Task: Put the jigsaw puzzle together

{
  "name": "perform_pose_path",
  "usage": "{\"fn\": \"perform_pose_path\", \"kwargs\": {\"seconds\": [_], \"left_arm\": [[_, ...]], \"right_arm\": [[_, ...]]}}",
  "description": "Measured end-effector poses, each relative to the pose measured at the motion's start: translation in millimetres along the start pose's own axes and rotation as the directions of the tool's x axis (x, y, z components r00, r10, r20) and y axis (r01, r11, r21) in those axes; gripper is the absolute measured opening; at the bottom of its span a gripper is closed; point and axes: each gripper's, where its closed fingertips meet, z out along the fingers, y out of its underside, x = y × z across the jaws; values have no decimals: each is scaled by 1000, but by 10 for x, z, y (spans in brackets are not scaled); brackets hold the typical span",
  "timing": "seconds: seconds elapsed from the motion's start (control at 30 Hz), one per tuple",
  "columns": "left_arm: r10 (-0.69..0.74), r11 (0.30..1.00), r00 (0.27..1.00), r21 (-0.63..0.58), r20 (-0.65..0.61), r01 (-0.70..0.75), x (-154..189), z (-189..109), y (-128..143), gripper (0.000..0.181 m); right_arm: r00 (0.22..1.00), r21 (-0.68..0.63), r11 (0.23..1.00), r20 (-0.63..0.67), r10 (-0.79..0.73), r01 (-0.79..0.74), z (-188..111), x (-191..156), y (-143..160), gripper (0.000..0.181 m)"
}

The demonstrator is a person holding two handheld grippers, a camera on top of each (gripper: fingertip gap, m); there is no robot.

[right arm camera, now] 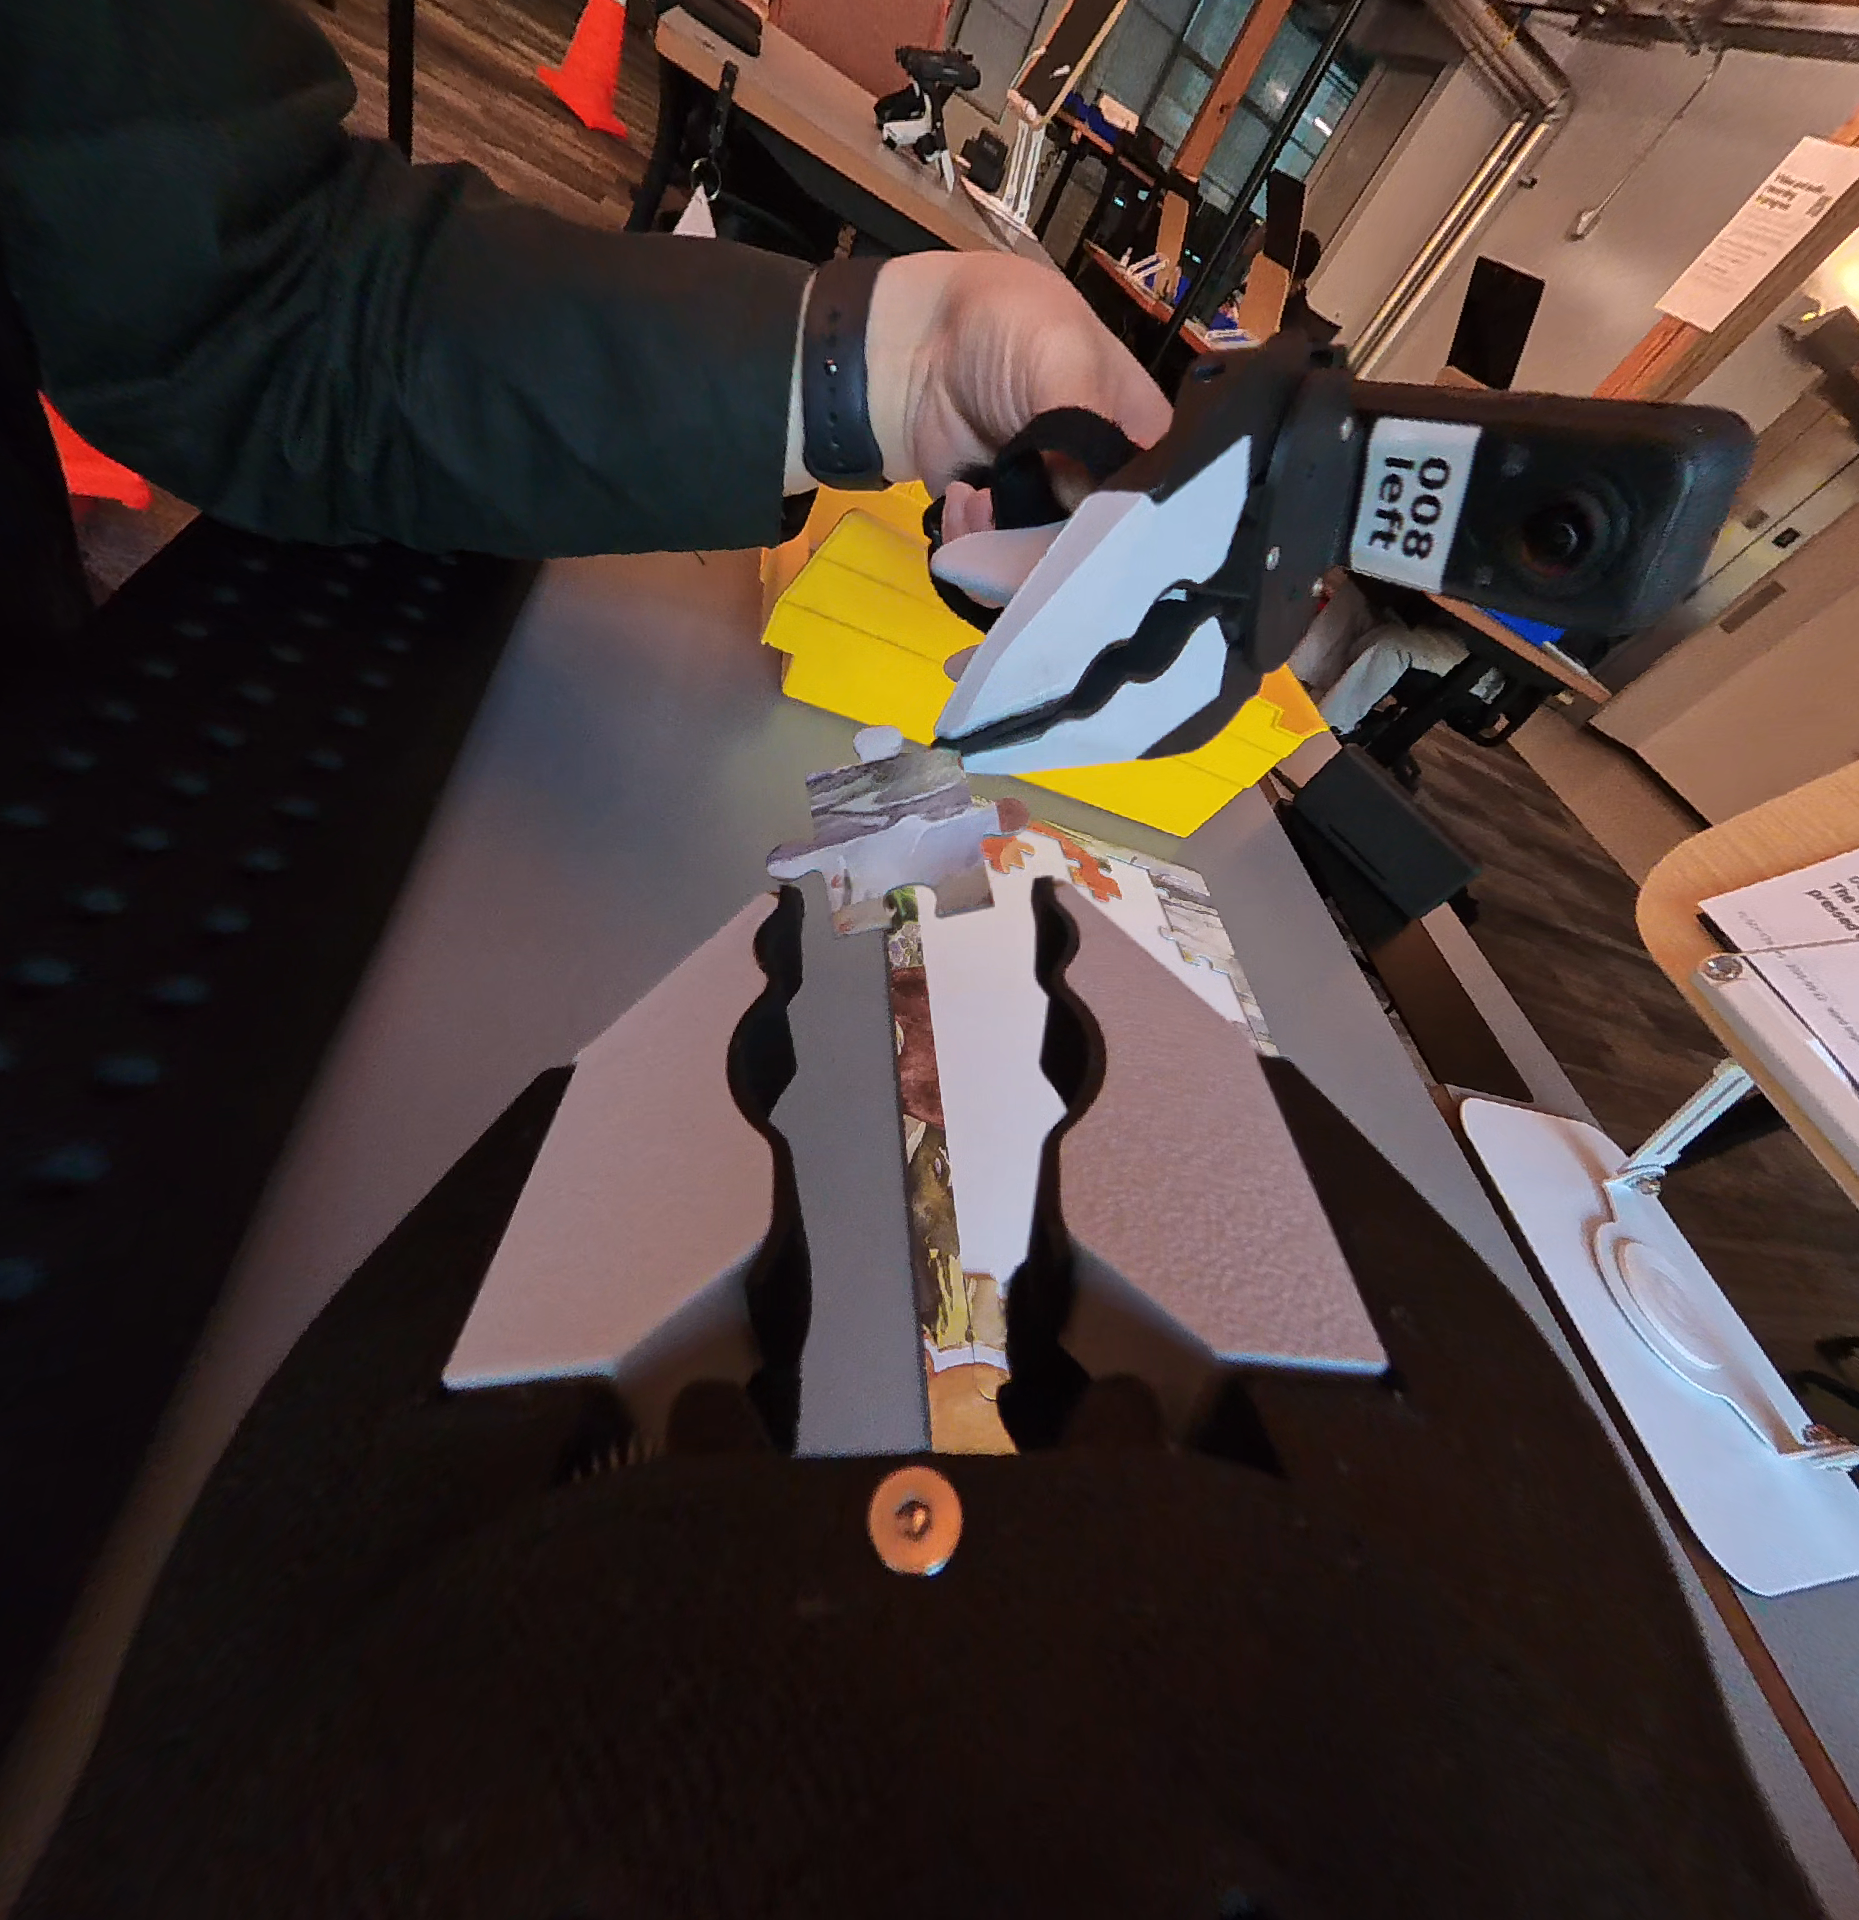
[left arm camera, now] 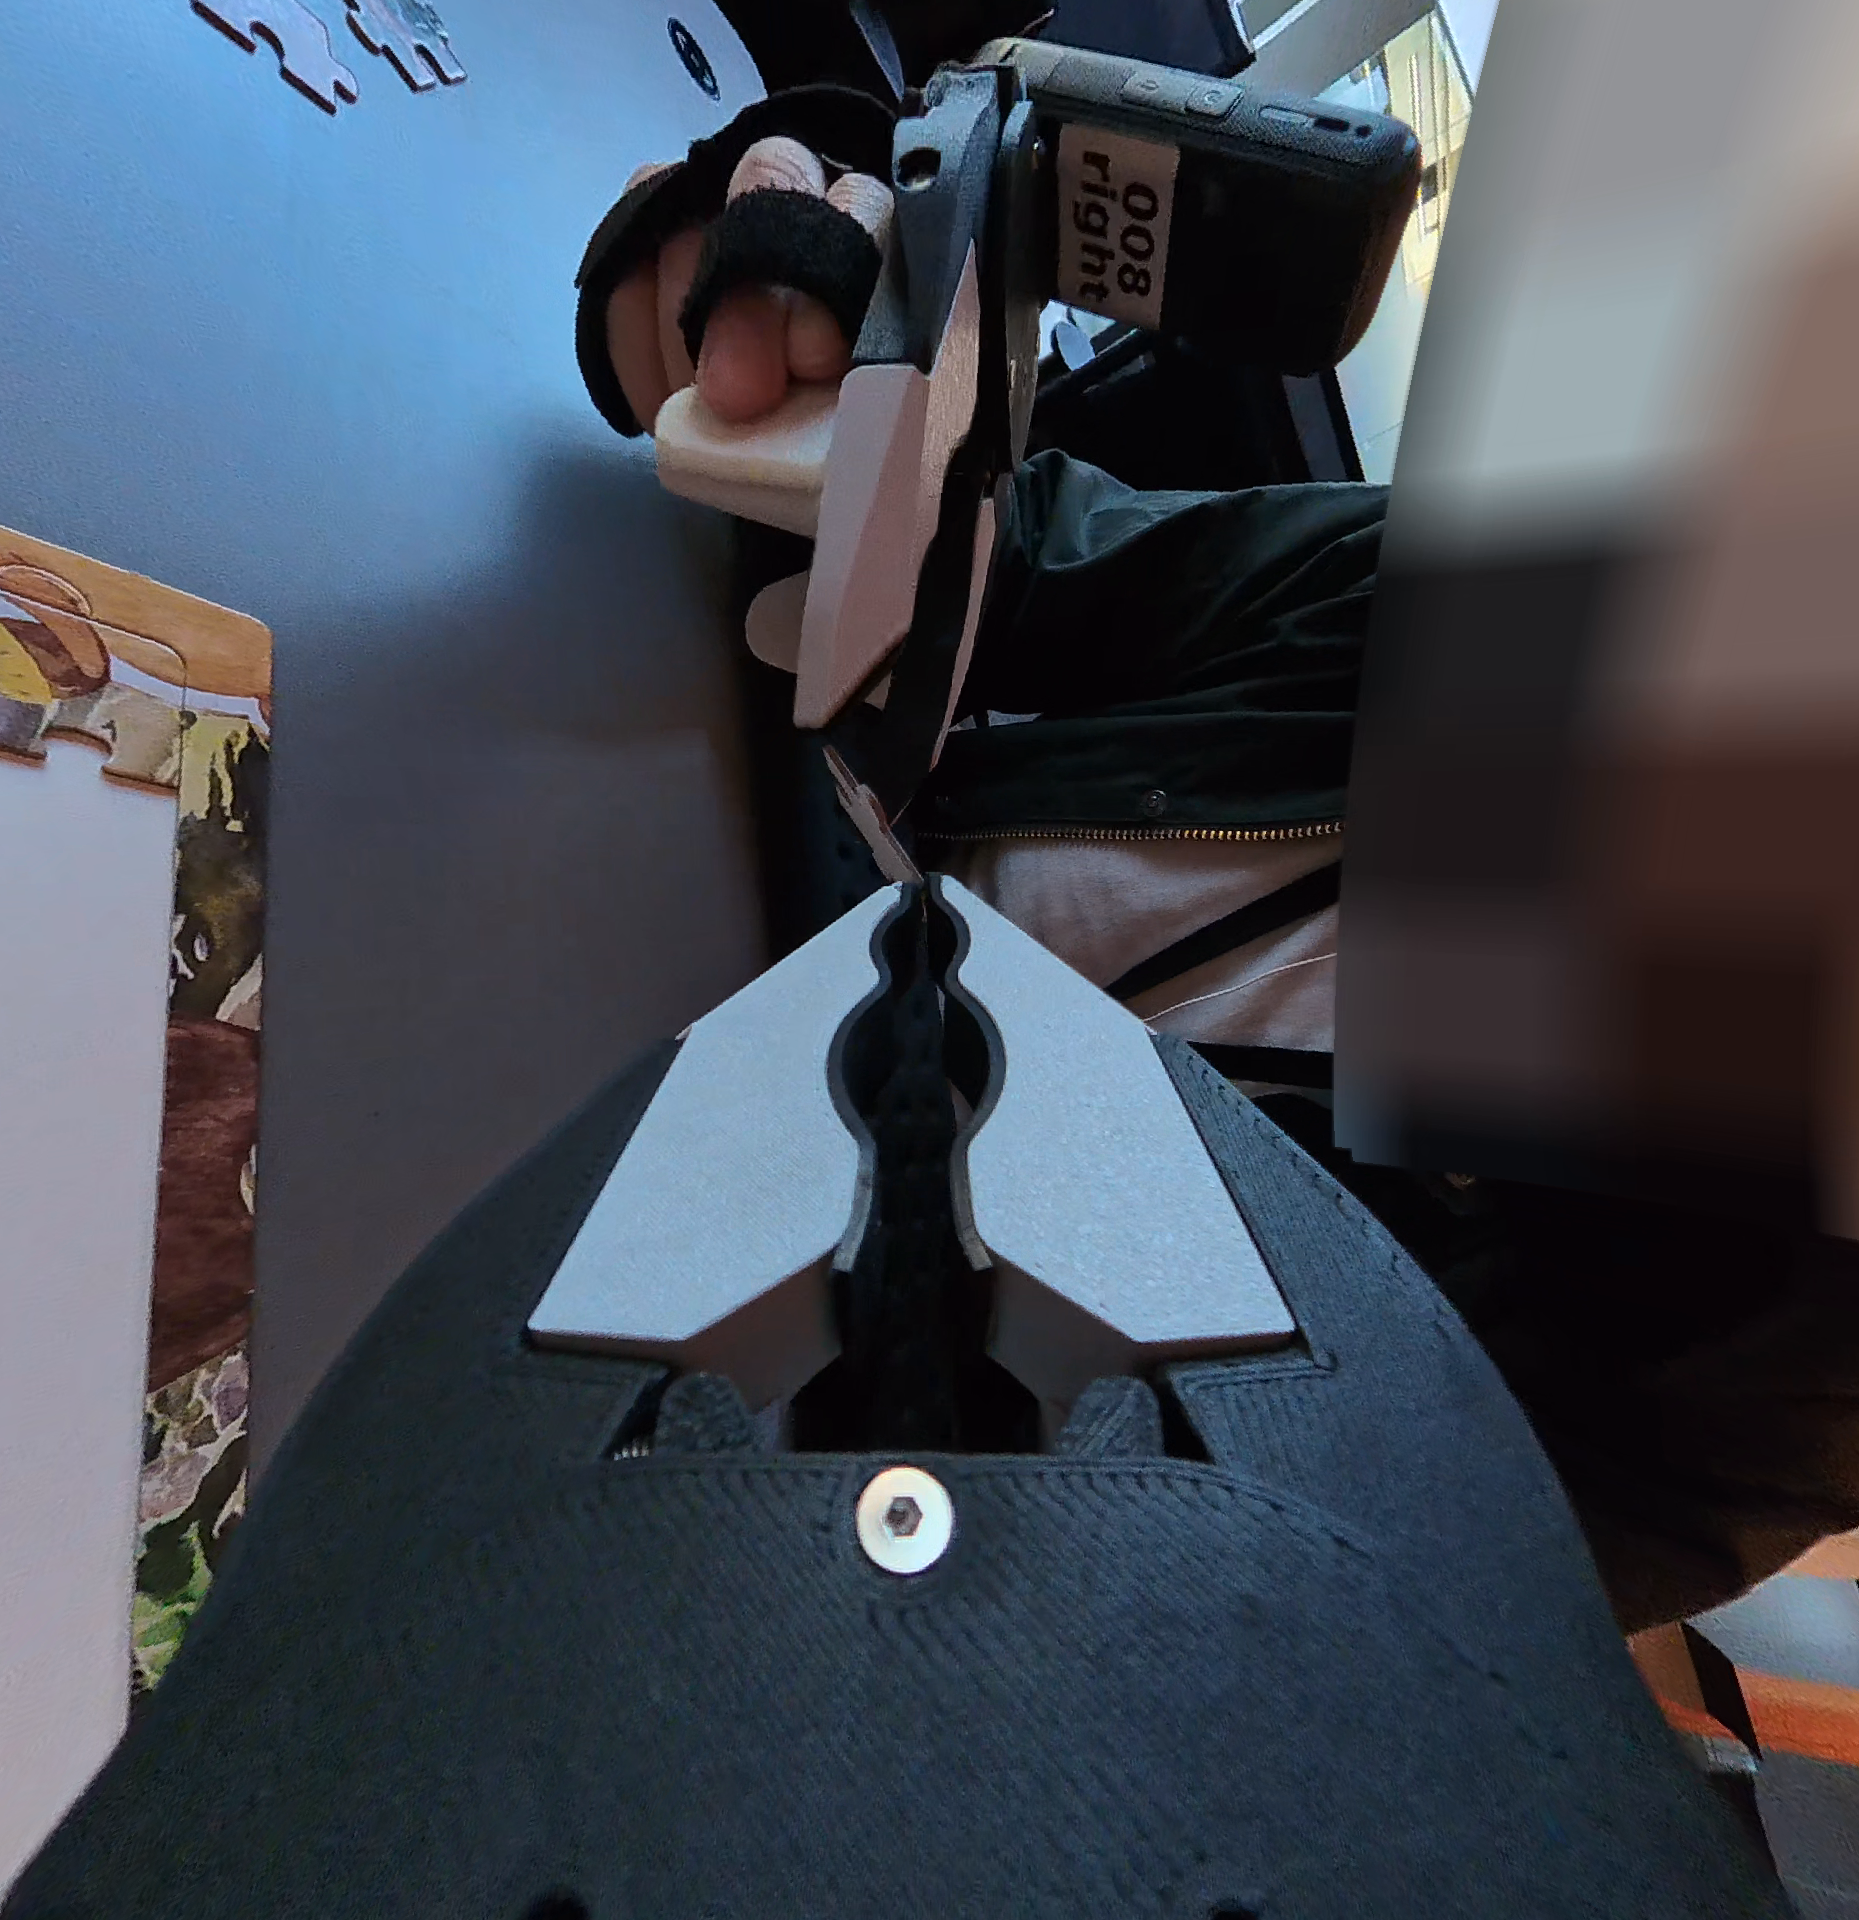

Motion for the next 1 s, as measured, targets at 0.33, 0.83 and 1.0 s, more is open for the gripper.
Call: {"fn": "perform_pose_path", "kwargs": {"seconds": [0.33, 0.83, 1.0], "left_arm": [[-17, 1000, 1000, 1, 3, 17, -46, 8, 4, 0], [-127, 976, 990, 189, 69, 112, -257, -326, -188, 18], [-146, 952, 963, 298, 225, 74, -354, -702, -218, 17]], "right_arm": [[1000, -50, 999, 29, -12, 14, 26, -64, 81, 39], [975, -404, 915, -206, -80, -11, -589, 518, 680, 31], [606, -445, 552, -783, 142, -705, -2544, 1044, 1921, 31]]}}
